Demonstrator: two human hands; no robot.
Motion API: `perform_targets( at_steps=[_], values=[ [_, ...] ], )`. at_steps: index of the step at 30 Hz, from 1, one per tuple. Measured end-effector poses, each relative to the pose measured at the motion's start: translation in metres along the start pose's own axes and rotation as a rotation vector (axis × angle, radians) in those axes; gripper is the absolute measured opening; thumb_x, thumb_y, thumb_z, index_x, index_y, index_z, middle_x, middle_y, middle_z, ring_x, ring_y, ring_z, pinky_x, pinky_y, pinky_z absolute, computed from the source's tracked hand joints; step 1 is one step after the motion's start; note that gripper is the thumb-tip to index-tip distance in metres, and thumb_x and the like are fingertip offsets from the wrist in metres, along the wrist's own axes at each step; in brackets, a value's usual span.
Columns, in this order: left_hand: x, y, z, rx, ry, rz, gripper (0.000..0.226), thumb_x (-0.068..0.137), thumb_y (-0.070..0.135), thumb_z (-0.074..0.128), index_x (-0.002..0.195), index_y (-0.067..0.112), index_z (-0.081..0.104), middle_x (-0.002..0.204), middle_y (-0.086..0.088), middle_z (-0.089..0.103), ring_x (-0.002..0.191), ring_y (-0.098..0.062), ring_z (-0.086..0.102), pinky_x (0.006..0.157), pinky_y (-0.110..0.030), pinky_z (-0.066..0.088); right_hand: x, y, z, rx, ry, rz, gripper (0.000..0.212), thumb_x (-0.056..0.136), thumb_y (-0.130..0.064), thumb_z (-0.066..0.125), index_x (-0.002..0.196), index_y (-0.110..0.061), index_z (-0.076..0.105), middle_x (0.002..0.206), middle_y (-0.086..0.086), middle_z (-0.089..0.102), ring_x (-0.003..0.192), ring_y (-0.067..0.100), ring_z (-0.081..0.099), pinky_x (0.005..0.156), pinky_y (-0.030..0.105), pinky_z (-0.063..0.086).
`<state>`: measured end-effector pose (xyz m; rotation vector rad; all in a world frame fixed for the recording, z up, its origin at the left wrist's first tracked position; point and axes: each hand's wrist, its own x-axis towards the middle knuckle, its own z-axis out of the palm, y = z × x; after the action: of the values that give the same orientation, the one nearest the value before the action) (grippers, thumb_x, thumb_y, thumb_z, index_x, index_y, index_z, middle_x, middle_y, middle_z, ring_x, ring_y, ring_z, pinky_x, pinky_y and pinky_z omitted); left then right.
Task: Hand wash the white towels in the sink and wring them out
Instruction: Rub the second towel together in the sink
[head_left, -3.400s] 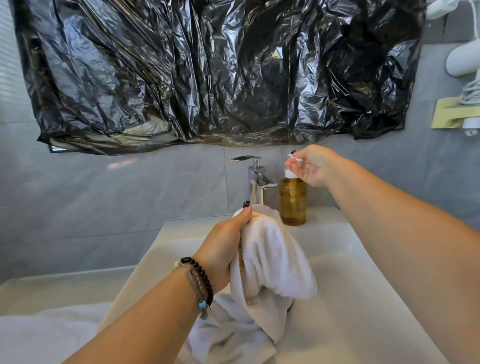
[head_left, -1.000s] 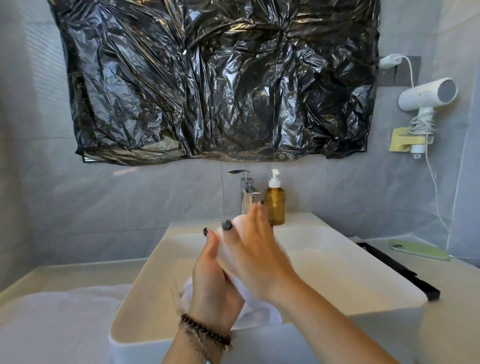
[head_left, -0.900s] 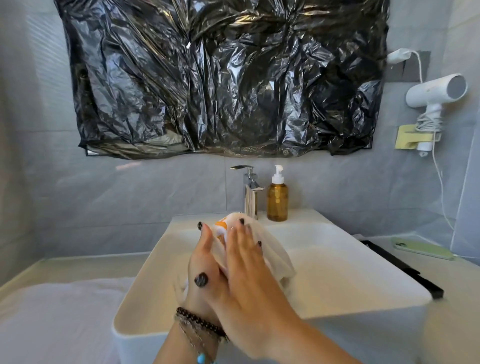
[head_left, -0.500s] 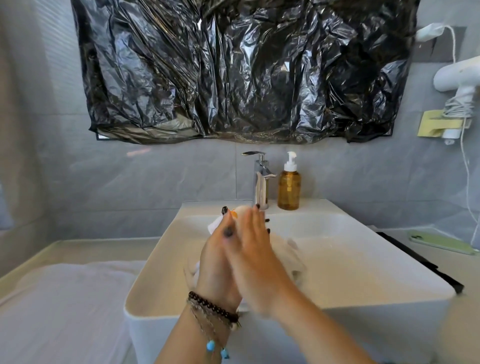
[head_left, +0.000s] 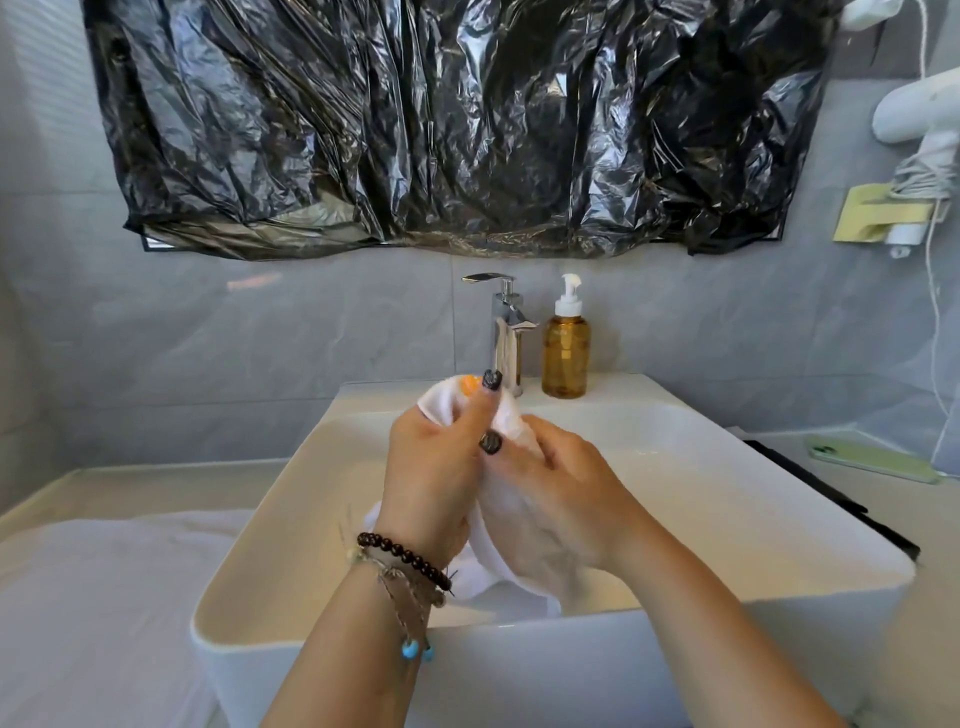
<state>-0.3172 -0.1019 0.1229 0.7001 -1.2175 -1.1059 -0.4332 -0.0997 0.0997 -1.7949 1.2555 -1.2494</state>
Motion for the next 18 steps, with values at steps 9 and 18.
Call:
perform_targets(
  at_steps=[9,18],
  values=[
    [0.009,0.008,-0.028,0.244,-0.094,0.208,0.025,0.085,0.038,0.071,0.087,0.014,0.075,0.083,-0.003,0.076,0.081,-0.018,0.07,0.073,-0.037,0.057,-0.006,-0.009,-0.021,0.067,0.282,-0.148,0.033,0.078,-0.03,0.078,0.062,-0.008,0.058,0.056,-0.002,0.05,0.056,0.009,0.041,0.05,0.023,0.033],
    [0.008,-0.002,-0.02,0.439,-0.053,0.24,0.05,0.093,0.037,0.062,0.051,0.011,0.052,0.049,0.005,0.051,0.049,-0.009,0.043,0.049,-0.024,0.035,-0.005,-0.011,-0.018,0.084,0.471,-0.109,0.028,0.091,-0.012,0.062,0.063,-0.012,0.058,0.057,-0.004,0.051,0.056,0.008,0.042,0.052,0.021,0.035]
  ],
)
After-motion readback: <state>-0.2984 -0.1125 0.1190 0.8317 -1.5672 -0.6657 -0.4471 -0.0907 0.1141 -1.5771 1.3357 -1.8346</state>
